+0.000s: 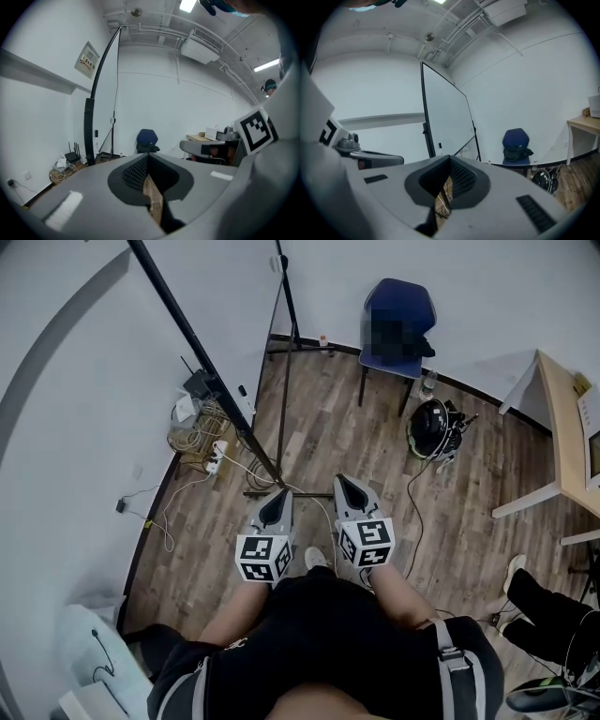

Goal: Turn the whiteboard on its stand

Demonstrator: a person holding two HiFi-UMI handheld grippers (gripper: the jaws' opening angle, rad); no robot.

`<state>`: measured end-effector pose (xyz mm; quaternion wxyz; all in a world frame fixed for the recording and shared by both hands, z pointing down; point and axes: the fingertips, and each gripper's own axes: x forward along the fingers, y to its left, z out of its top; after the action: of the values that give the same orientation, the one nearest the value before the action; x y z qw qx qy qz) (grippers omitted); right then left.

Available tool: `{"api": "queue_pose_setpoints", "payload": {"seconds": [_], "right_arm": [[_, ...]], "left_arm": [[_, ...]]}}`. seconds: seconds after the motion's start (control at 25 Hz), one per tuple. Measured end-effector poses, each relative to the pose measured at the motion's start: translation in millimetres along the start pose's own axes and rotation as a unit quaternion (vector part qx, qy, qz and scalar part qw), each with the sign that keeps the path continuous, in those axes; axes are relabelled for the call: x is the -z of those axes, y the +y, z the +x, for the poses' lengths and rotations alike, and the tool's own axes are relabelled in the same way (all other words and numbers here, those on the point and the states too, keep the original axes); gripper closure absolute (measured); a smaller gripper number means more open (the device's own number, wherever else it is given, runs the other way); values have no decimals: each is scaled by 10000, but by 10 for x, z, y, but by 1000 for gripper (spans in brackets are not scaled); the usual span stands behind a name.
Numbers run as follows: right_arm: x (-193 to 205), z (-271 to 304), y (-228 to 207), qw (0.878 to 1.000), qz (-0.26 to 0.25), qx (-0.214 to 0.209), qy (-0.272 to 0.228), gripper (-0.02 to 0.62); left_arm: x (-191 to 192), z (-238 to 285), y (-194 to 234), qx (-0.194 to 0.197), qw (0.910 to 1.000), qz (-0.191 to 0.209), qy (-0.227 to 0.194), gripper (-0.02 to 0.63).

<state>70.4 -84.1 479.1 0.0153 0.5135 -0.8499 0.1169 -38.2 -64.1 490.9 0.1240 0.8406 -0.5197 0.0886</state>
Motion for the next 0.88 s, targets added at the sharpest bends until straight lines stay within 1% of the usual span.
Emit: {"api": "queue_pose_setpoints", "payload": {"seconds": [0.16, 0.28, 0.36, 0.44, 0.6, 0.76, 0.88], "right_arm": [[-161, 561, 113, 9996, -177, -180, -85, 591], [-259, 892, 109, 9997, -154, -170, -81, 591], [-243, 1063, 127, 9996, -151, -218, -2, 591], [-185, 1224, 147, 9993, -199, -263, 148, 591], [-118, 1458, 289, 9982, -238, -406, 377, 591], [-31, 1594, 464, 9952, -409, -647, 603, 591], [-61, 1693, 485, 9938, -494, -767, 637, 591]], "left_arm": [[-226, 272, 587, -152, 9996, -159, -188, 597], [-398, 392, 884, -255, 9988, -193, -360, 597], [-432, 415, 1064, -381, 9980, -219, -446, 597], [-391, 434, 1263, -532, 9970, -357, -441, 597], [-276, 405, 1646, -760, 9918, -947, -397, 597], [-165, 358, 1847, -932, 9887, -1112, -365, 597], [-99, 429, 1931, -1017, 9873, -1188, -275, 597]]}}
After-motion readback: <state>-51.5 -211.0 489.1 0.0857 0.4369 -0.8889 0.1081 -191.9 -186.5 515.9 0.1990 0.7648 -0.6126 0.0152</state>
